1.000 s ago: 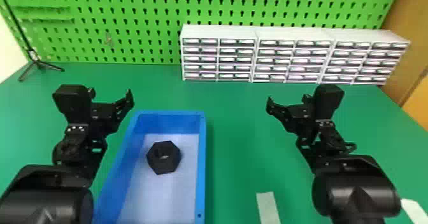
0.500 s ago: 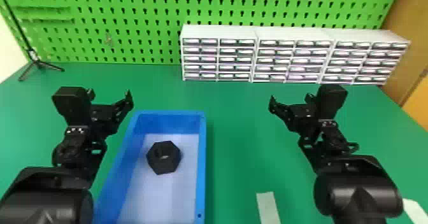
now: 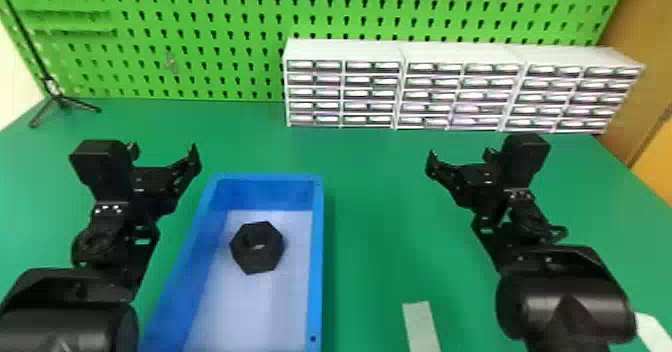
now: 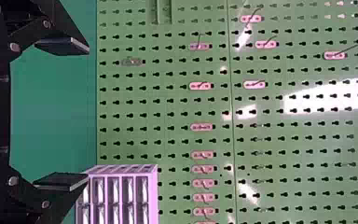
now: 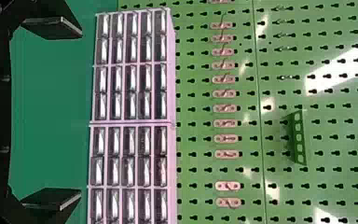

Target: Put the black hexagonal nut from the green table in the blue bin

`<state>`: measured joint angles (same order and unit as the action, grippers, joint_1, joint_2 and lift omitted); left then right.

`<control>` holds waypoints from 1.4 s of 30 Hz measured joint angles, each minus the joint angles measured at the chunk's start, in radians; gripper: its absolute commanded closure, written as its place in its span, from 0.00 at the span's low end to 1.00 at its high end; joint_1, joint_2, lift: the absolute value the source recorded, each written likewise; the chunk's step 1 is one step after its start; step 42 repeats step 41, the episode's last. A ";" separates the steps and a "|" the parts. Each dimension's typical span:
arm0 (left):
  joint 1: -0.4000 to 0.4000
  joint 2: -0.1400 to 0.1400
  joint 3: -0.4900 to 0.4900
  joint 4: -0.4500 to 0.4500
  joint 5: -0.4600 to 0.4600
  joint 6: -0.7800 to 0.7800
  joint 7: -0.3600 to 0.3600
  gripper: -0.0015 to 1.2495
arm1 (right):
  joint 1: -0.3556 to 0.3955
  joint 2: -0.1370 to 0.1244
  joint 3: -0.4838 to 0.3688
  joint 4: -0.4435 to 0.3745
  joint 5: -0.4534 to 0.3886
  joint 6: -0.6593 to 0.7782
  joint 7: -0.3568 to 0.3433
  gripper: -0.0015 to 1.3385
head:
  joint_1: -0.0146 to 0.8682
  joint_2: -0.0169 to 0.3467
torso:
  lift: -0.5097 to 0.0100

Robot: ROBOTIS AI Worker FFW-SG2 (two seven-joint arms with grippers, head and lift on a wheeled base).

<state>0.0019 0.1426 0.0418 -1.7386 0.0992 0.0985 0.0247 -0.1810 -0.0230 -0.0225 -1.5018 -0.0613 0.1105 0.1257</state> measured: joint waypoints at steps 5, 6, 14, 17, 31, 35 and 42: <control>0.006 0.000 0.008 -0.006 -0.001 0.001 0.001 0.24 | 0.001 0.000 -0.004 0.000 0.000 0.000 0.000 0.08 | 0.79 0.12 | 0.80; 0.007 0.000 0.009 -0.007 -0.002 0.001 0.001 0.24 | 0.001 0.000 -0.004 0.000 0.000 -0.001 0.000 0.08 | 0.79 0.12 | 0.80; 0.007 0.000 0.007 -0.007 -0.003 0.001 0.006 0.24 | -0.001 0.000 -0.005 0.000 0.000 -0.003 0.000 0.08 | 0.79 0.12 | 0.80; 0.007 0.000 0.005 -0.007 -0.003 0.001 0.008 0.24 | -0.001 0.000 -0.004 0.000 0.000 -0.003 0.000 0.08 | 0.79 0.12 | 0.80; 0.000 0.000 0.001 -0.007 -0.003 0.001 0.013 0.24 | -0.003 -0.003 0.001 0.000 0.000 -0.003 0.000 0.08 | 0.79 0.12 | 0.80; -0.001 0.000 0.000 -0.007 -0.002 0.001 0.014 0.24 | -0.003 -0.003 0.001 0.000 0.000 -0.003 0.000 0.08 | 0.79 0.12 | 0.80; -0.002 0.000 -0.001 -0.007 -0.002 0.001 0.014 0.24 | -0.004 -0.003 -0.001 0.000 0.000 -0.003 0.000 0.08 | 0.79 0.12 | 0.80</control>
